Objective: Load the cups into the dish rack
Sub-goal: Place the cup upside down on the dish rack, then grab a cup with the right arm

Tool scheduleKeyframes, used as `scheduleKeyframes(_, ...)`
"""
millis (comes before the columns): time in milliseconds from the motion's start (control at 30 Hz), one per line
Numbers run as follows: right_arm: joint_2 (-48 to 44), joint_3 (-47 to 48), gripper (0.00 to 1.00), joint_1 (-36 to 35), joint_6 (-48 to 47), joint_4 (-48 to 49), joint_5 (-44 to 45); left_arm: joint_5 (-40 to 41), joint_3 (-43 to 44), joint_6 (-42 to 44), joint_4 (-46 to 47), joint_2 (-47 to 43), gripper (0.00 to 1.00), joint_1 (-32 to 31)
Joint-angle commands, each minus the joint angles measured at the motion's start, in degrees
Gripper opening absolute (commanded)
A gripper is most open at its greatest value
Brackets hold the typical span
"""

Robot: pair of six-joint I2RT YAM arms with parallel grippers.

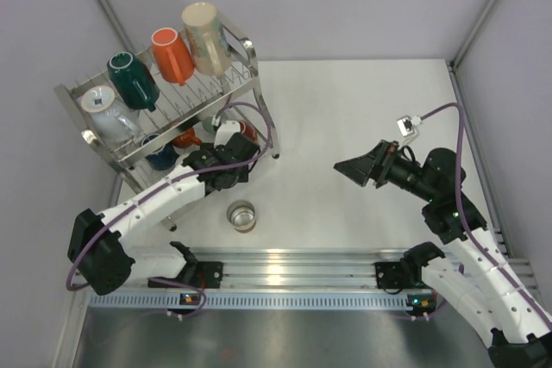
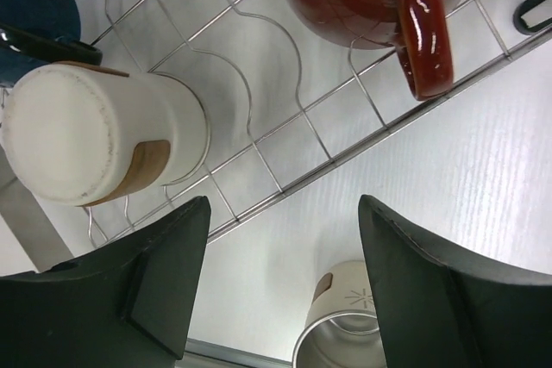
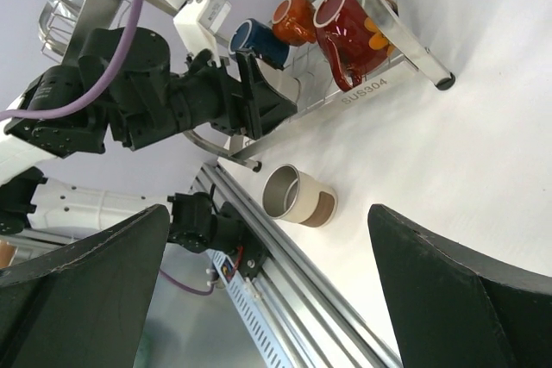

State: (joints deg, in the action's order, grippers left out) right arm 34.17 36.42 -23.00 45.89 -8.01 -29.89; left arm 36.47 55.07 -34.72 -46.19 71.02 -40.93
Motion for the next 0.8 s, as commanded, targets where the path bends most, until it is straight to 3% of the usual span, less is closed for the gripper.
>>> scheduleKeyframes(0, 0.3, 2.3, 0.99, 0.2, -1.2, 0.3, 0.8, -0.9, 1.8, 1.1, 5.6, -0.8, 0.75, -0.6)
scheduleKeyframes(233, 1.2, 2.5, 0.95, 0.0, -3.0, -2.9, 3.4, -18.3, 1.1, 4.5, 8.9, -4.0, 0.73, -1.3)
scheduleKeyframes(467, 4.7, 4.7, 0.78, -4.6, -4.5, -7.8, 12.7, -34.4, 0.5, 5.7, 13.5, -13.4, 0.72, -1.3)
scheduleKeyframes(500, 5.4, 5.1, 0.76, -6.9, -4.5, -8.1, 13.9, -40.3, 0.4, 5.9, 14.6, -14.3, 0.73, -1.3)
scheduleKeyframes(600, 9.3, 7.7, 0.73, -13.6, -4.5, -9.3, 20.8, -46.5, 1.7, 5.0, 16.9, -17.6, 0.73, -1.3)
scheduleKeyframes(767, 20.7, 15.8, 0.73, -27.2, -4.5, -12.9, 36.0, -49.0, 5.6, 4.0, 17.7, -22.1, 0.73, -1.3)
